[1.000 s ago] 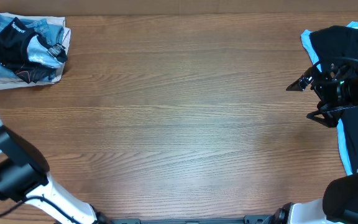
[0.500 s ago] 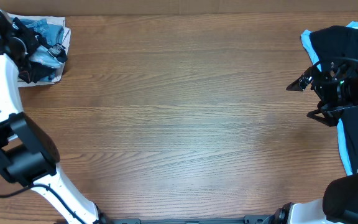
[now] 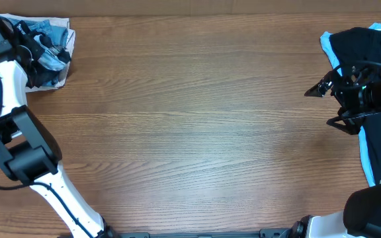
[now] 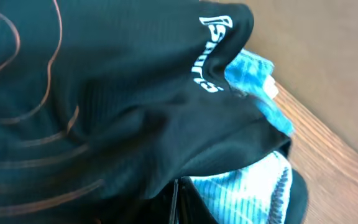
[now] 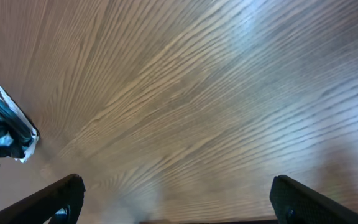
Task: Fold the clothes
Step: 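Press and adjust the bundle on the jeans stack with the left gripper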
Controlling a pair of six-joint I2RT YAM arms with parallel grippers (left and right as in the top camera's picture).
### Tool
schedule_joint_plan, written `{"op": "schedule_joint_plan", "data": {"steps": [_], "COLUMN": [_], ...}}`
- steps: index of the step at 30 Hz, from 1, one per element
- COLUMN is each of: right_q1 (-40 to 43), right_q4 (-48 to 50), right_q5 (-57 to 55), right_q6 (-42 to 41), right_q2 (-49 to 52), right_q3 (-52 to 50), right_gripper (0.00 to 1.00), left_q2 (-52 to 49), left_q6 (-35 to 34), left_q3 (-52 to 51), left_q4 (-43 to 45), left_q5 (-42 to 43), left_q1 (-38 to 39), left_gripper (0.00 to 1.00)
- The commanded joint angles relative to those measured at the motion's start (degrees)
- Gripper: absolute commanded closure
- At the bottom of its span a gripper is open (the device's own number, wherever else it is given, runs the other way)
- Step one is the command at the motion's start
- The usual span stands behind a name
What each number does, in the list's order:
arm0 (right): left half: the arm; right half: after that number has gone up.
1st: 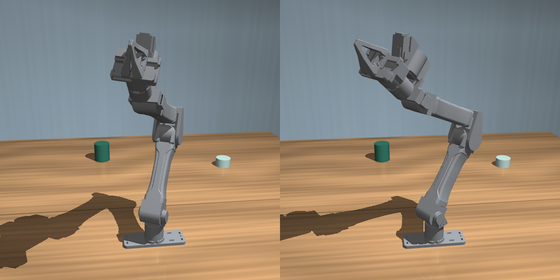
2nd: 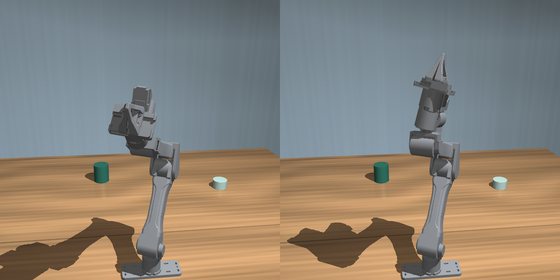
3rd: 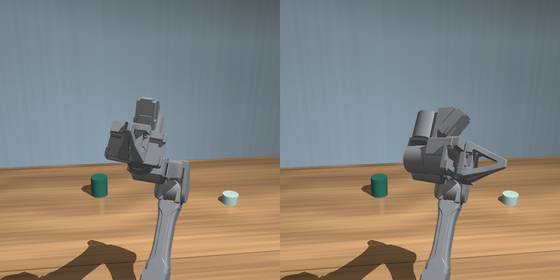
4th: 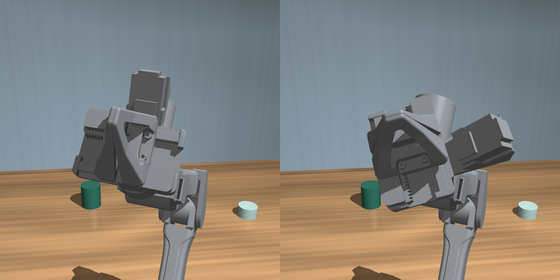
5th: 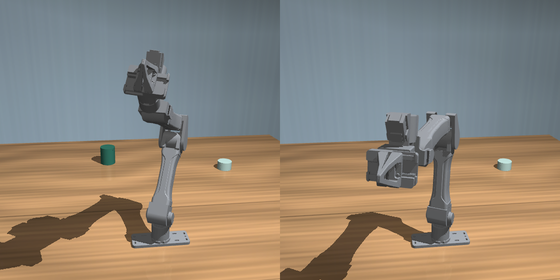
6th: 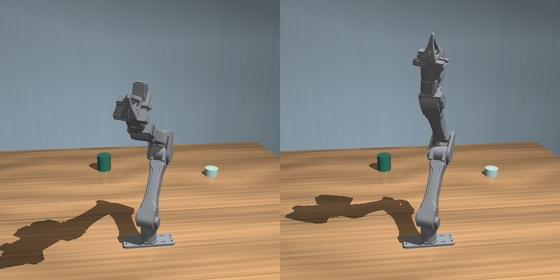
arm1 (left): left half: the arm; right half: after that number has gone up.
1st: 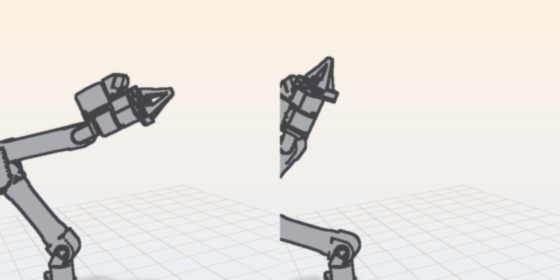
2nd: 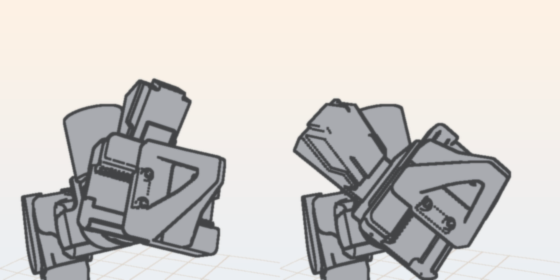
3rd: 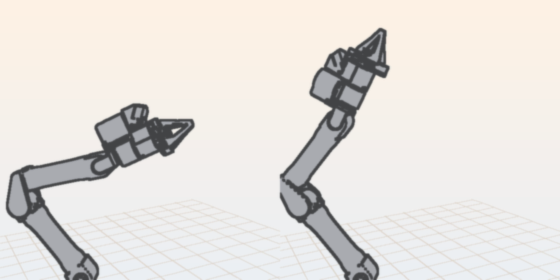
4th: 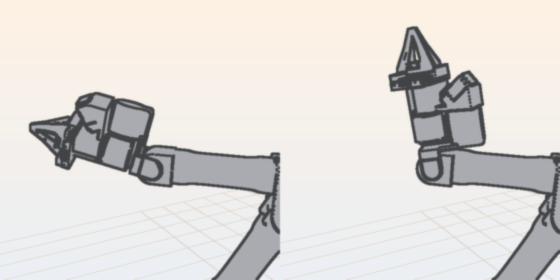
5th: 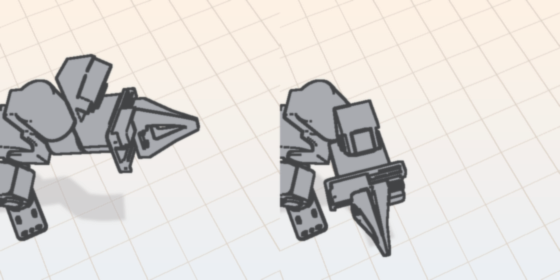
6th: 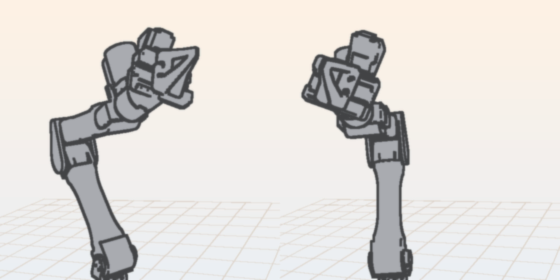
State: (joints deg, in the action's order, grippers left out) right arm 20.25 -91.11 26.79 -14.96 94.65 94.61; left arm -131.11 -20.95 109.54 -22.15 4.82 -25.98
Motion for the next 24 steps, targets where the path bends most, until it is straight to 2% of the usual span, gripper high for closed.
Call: {"op": "schedule_joint_plan", "data": {"steps": [1, 4, 8, 10, 14, 15, 17, 19, 21, 22, 24], "right_q1": [0.1, 0.1, 0.1, 0.0, 0.0, 0.0, 0.0, 0.0, 0.0, 0.0, 0.0], "right_q4": [-0.4, -1.0, -1.0, -1.0, -1.1, -1.3, -1.6, -1.6, -1.6, -1.6, -1.6], "right_q5": [0.3, 0.3, 0.3, 0.3, 0.3, 0.3, 0.3, 0.3, 0.3, 0.3, 0.3], "right_q6": [0.4, 0.3, 0.0, 0.0, 0.0, 0.0, 0.0, 0.0, 0.0, 0.0, 0.1], "right_q2": [-1.9, -1.9, -1.9, -1.9, -1.9, -1.9, -1.9, -1.9, -1.9, -1.9, -1.9], "right_q3": [1.5, 1.5, 1.5, 1.5, 1.5, 1.5, 1.5, 1.5, 1.5, 1.5, 1.5], "right_gripper": [0.0, 0.0, 0.0, 0.0, 0.0, 0.0, 0.0, 0.0, 0.0, 0.0, 0.0], "left_q2": [-3.8, -4.7, -5.0, -5.0, -4.6, -4.4, -4.1, -4.1, -4.1, -4.1, -4.1], "left_q6": [-2.5, -2.4, -2.2, -2.2, -1.6, -1.5, -1.5, -0.9, -0.7, -0.7, -0.2], "left_q3": [0.2, 0.2, 0.2, 0.2, 1.5, 2.1, 3.6, 5.9, 7.9, 8.6, 10.0], "left_q4": [3.5, 7.8, 12.4, 14.0, 14.1, 13.7, 12.7, 10.9, 9.4, 8.9, 7.7], "left_q5": [-3.9, -4.7, -11.3, -11.6, -9.2, -9.2, -9.2, -7.8, -5.8, -4.4, -1.5], "left_q1": [-0.6, -0.8, -0.8, -0.8, -0.6, -0.5, -0.4, -0.3, -0.3, -0.3, -0.3], "left_gripper": [0.96, 0.96, 0.96, 0.86, 0.8, 0.76, 0.56, 0.48, 0.19, 0.09, 0.07]}}
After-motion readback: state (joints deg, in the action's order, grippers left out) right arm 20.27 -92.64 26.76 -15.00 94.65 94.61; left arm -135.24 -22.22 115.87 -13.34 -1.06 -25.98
